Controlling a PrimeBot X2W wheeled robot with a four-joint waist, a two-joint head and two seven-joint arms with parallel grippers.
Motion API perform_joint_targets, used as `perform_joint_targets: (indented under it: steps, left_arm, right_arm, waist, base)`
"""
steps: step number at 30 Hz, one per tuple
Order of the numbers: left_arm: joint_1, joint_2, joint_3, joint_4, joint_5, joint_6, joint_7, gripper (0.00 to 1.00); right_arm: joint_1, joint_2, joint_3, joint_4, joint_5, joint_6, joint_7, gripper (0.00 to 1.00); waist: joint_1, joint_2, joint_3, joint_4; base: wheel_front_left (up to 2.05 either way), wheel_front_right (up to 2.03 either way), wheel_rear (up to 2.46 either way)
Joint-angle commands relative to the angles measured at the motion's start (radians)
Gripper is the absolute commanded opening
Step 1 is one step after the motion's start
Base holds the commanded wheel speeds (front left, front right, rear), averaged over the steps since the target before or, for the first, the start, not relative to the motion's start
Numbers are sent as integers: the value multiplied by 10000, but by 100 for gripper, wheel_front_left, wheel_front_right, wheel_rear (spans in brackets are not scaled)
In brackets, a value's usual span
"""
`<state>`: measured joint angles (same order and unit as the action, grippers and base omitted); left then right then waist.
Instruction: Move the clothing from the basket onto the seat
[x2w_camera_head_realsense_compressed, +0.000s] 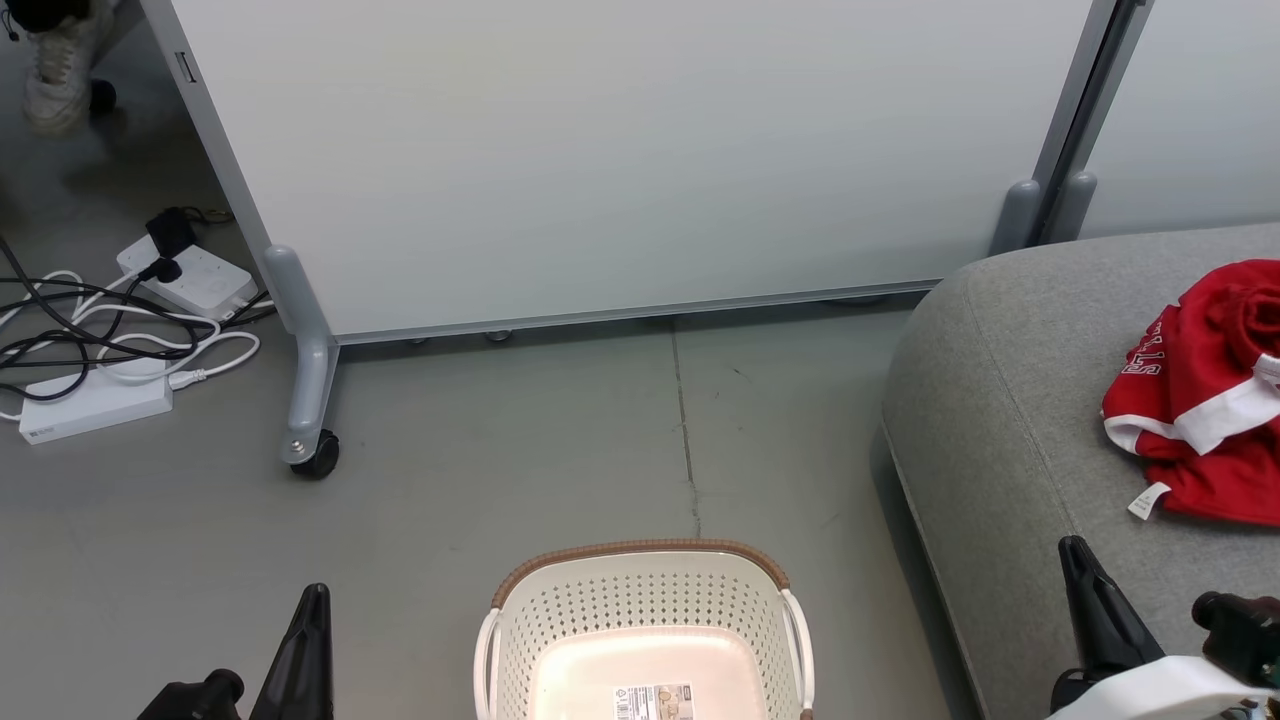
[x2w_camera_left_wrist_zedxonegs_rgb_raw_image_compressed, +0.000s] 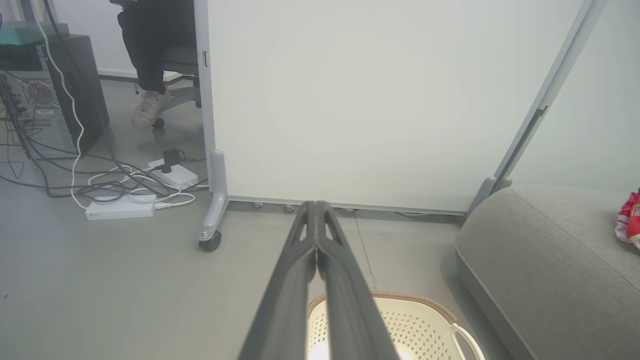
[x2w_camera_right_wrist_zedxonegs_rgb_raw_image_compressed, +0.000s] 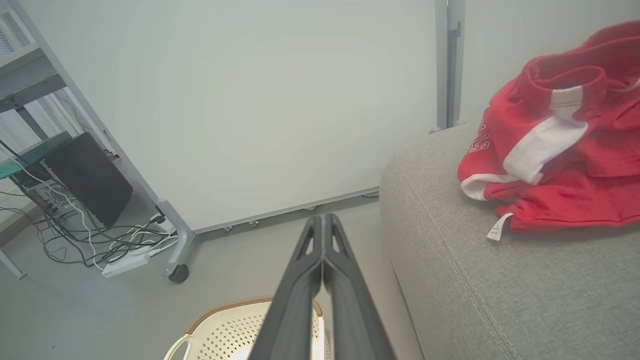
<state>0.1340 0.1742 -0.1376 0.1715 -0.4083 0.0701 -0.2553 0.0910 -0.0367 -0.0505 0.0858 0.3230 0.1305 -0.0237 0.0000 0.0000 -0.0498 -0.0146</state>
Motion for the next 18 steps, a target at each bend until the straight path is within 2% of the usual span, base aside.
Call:
perform_joint_targets:
  steps: [1, 18]
  left_arm:
    - [-308, 49, 40, -158, -328, -81, 24, 0]
    - [-655, -237, -47, -154, -3030, -526, 32, 0]
  right_arm:
    - [-328, -102, -104, -68, 348, 0, 98, 0]
    - [-1025, -213, -796, 626, 3125, 1, 1123, 0]
  waist:
    - [0, 0, 3, 2]
    - [0, 0, 82, 24]
  base:
    - [0, 0, 0]
    - [0, 0, 0]
